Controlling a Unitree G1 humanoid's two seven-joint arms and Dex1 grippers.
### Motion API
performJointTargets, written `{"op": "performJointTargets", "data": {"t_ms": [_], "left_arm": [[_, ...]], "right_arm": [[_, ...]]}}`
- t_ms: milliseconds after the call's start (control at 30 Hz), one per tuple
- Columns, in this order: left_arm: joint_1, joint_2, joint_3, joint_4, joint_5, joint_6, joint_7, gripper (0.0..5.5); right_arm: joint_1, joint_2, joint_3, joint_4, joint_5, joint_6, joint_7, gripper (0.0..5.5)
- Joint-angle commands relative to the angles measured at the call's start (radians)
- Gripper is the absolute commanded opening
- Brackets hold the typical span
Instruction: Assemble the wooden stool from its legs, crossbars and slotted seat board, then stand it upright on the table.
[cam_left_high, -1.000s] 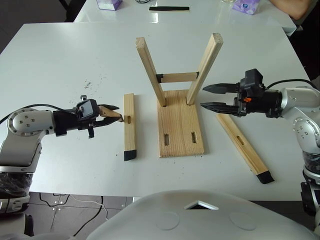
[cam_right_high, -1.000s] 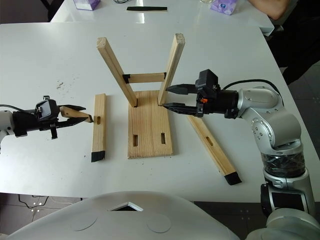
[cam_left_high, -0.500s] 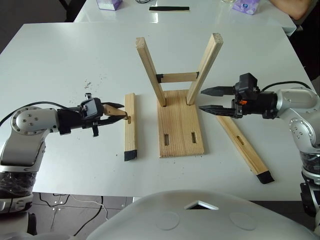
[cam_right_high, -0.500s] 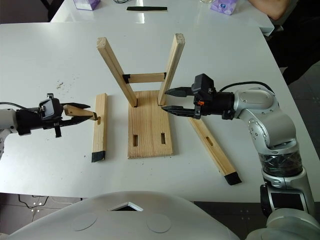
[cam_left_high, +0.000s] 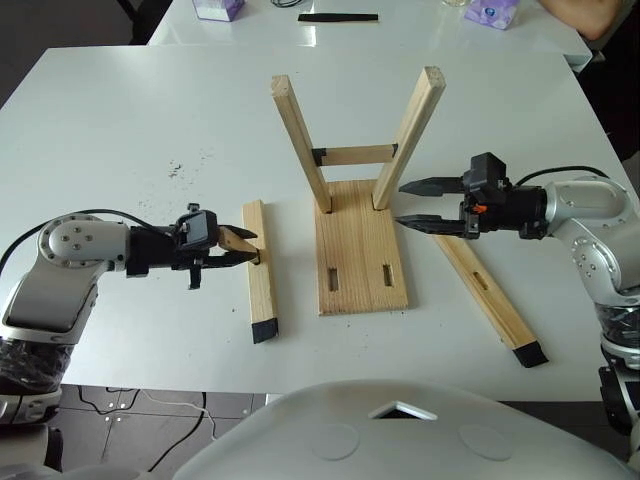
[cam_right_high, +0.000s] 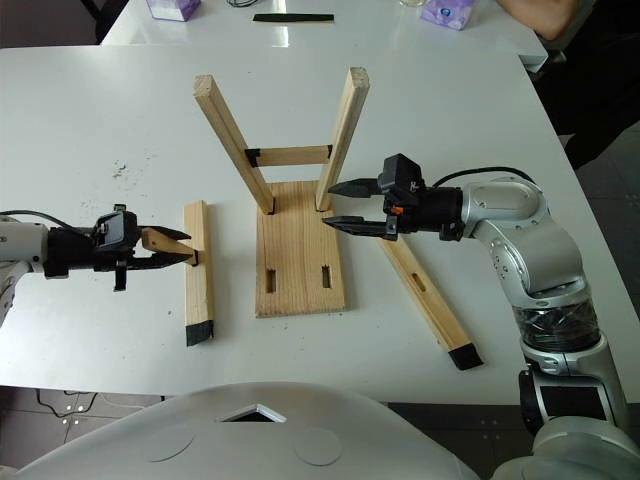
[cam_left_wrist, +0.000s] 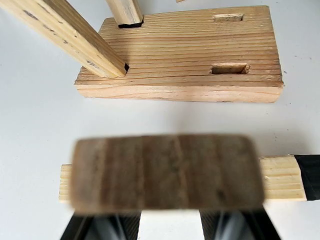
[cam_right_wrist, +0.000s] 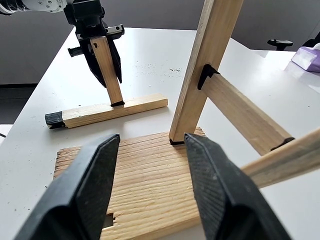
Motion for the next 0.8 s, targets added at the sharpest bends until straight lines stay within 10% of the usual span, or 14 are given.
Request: {"op": "performJointTargets", "data": {"t_ms": [33, 800], "left_arm": [[-0.022, -0.022, -0.093, 0.057, 0.048, 0.068, -0.008, 1.31], [0.136, -0.139, -0.118, 0.179, 0.024, -0.059, 0.104, 1.31]], "right_arm": [[-0.012, 0.012, 0.029, 0.003, -0.028, -0.017, -0.010, 2.37], [0.018, 0.016, 0.066, 0.005, -0.080, -0.054, -0.030, 2.37]]}}
